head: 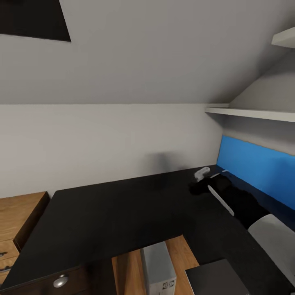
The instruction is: In the bedroom, organize the workspace by keeping the computer under the desk, ensuring the monitor is on the desk, placing the keyboard on the desk next to the monitor, placing the mouse on the desk next to the keyboard, moving the folder from the swivel chair onto the desk next to the mouse, stacking the notebook on top of the folder with the pen on top of the notebook, and positioning the swivel chair next to the desk.
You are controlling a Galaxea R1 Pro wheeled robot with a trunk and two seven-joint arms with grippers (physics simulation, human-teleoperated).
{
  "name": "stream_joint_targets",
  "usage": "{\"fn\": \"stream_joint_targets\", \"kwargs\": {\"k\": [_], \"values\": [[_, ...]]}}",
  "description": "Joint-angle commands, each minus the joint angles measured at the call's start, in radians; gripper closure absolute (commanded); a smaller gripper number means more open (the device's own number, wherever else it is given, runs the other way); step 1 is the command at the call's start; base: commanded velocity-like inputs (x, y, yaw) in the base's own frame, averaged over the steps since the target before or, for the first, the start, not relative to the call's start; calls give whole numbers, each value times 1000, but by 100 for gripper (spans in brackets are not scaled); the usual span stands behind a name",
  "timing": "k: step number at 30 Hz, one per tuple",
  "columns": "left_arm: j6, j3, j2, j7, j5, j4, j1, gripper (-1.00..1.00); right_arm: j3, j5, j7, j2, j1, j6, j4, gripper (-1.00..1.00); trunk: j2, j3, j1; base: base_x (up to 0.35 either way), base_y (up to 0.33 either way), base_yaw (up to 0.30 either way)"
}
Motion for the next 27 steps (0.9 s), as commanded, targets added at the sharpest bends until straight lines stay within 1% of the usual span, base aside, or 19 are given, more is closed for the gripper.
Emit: {"fn": "stream_joint_targets", "kwargs": {"k": [1, 3, 4, 5, 6, 8, 9, 10, 11, 13, 14, 17, 18, 21, 23, 27], "values": [[-8, -8, 2, -1, 10, 1, 0, -100, 9, 110, 116, -32, -7, 1, -14, 100, -1, -1, 0, 0, 0, 0], [-8, -9, 1, -4, 9, 3, 0, -100, 12, 226, 212, -52, -8, 0, -30, 100, -1, -1, 0, 0, 0, 0], [-8, -9, 0, -6, 9, 4, 0, -100, 13, 331, 289, -65, -7, -4, -47, 100, -1, -1, 0, -61, -23, 0], [-8, -9, 0, -7, 9, 5, 0, -100, 13, 377, 322, -71, -6, -10, -54, 100, -1, -1, 0, -114, -42, 0], [-8, -9, -1, -7, 9, 11, 0, -100, 13, 450, 379, -80, -5, -33, -65, 100, -1, -1, 0, -192, -65, 0], [-8, -9, -2, -9, 9, 18, 0, -100, 13, 498, 428, -86, -3, -70, -72, 100, -1, -1, 0, -233, -67, 0], [-8, -9, -3, -9, 10, 22, 0, -100, 13, 530, 478, -95, -1, -110, -76, 100, -1, -1, 0, -279, -46, 0], [-8, -9, -4, -10, 10, 24, 0, -100, 13, 541, 504, -102, 0, -129, -78, 100, -1, -1, 0, -291, -37, 0], [-8, -9, -4, -10, 10, 27, 0, -100, 14, 557, 556, -120, 1, -160, -79, 100, -1, -1, 0, -309, -24, 0], [-8, -9, -5, -10, 11, 28, 0, -100, 14, 568, 607, -135, 1, -189, -79, 100, -1, -1, 0, -318, -17, 0], [-8, -8, -5, -10, 11, 29, 0, -100, 14, 574, 640, -146, 1, -214, -78, 100, -1, -1, 0, -327, 9, 0], [-8, -8, -6, -10, 12, 30, 0, -100, 13, 579, 669, -156, 1, -253, -79, 100, -1, -1, 0, -325, 59, 0], [-8, -8, -6, -10, 12, 31, 0, -100, 13, 581, 681, -161, 1, -277, -80, 100, -1, -1, 0, -267, 147, 0], [-8, -8, -6, -11, 12, 32, 0, -100, 12, 583, 692, -167, 2, -306, -82, 100, -1, -1, 0, -171, 200, 0], [-8, -8, -6, -11, 12, 32, 0, -100, 12, 587, 695, -169, 2, -313, -83, 100, -1, -1, 0, -82, 171, -4], [-8, -8, -6, -11, 12, 32, 0, -100, 11, 615, 699, -173, 2, -323, -84, 100, -1, 0, 0, -32, 66, -139]]}}
